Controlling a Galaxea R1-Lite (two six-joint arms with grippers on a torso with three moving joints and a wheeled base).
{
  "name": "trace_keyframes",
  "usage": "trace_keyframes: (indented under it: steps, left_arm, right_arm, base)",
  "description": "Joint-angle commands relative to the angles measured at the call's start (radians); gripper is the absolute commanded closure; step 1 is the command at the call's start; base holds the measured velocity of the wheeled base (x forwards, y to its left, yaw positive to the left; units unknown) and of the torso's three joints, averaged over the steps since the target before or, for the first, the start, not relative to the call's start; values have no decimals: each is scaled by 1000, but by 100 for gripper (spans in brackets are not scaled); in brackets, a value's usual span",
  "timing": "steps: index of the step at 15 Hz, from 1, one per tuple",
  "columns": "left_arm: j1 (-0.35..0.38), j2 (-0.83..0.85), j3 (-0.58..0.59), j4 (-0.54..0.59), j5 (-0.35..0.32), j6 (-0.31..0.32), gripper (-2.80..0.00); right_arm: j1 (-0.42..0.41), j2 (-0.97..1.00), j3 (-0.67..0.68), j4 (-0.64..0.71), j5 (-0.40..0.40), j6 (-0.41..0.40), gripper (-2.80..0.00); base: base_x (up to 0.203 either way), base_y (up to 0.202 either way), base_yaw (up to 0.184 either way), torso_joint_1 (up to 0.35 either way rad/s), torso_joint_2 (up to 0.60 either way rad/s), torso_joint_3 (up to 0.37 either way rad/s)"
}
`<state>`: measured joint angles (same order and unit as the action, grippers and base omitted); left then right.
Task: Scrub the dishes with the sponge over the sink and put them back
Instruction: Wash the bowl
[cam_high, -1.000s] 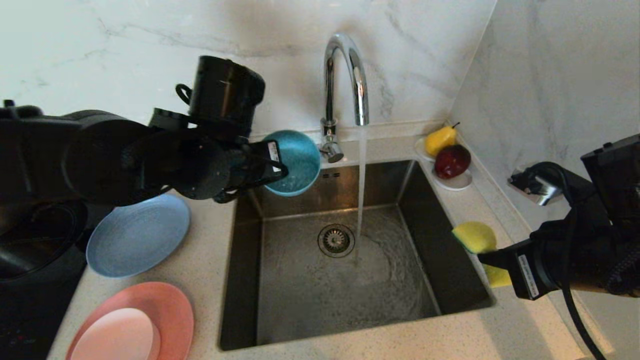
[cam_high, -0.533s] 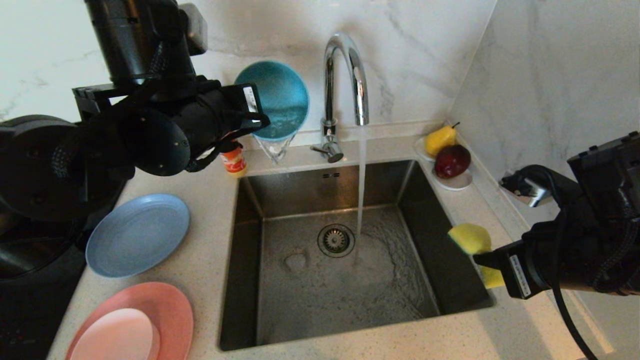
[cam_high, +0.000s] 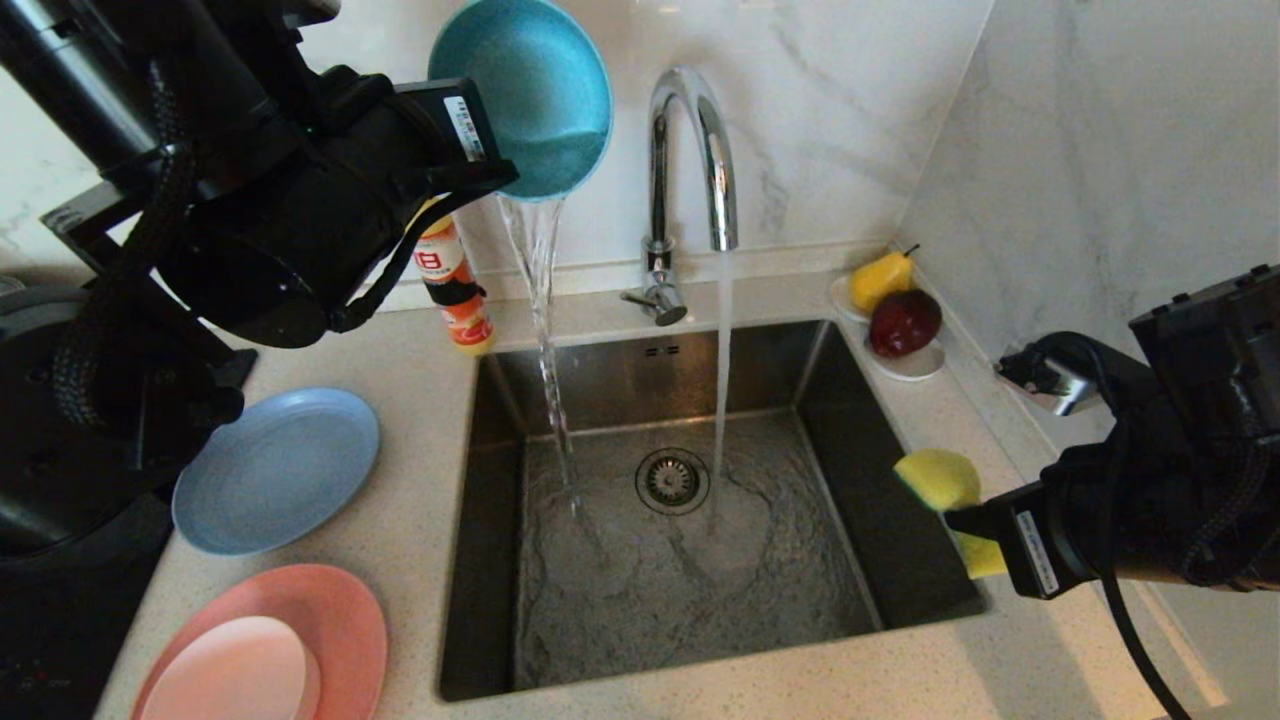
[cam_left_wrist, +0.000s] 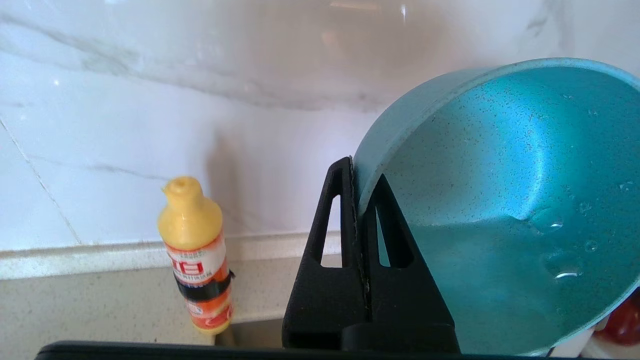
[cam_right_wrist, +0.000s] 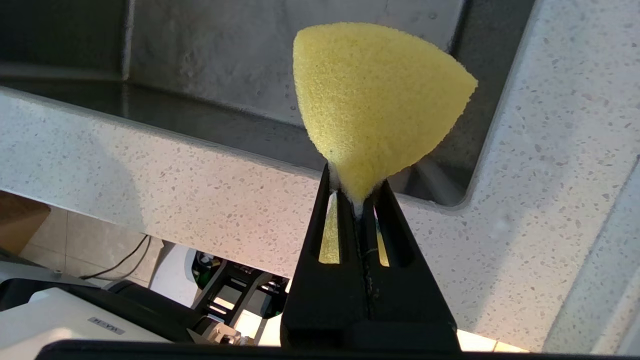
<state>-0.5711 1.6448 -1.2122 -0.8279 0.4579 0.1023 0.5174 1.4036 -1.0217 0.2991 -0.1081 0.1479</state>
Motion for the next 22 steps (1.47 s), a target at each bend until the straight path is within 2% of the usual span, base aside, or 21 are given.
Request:
trace_keyframes:
  steps: [1,2,4,6,16,18,20,22]
  left_arm:
    - [0,-5,8,-16,-1,9,0]
    - [0,-11,16,-85,-14,46,0]
    - [0,-34,22,-149,-34,92,0]
    - [0,-57,29,-151,-56,90,0]
    - [-1,-77,31,-151,-65,88,0]
    - [-1,-76,68,-128,-65,82,0]
    - [-2,-85,126,4,-67,77,0]
    - [-3,-91,141,36,-70,73,0]
  right_arm:
    - [1,3,0,2,-1,2,0]
    - [0,5,2,2,-1,2,0]
    - [1,6,3,2,-1,2,0]
    - [0,11,2,2,-1,2,0]
    - [1,8,2,2,-1,2,0]
    - [1,-8,-7,3,-1,2,0]
    - [16,-28,-20,3,-1,1,0]
    - [16,-28,-20,3,-1,1,0]
  base:
    - [0,0,0,0,0,0]
    - [0,0,0,0,0,0]
    - [0,0,0,0,0,0]
    - [0,0,0,0,0,0]
    - [0,0,0,0,0,0]
    - [0,0,0,0,0,0]
    - [0,0,0,0,0,0]
    - [0,0,0,0,0,0]
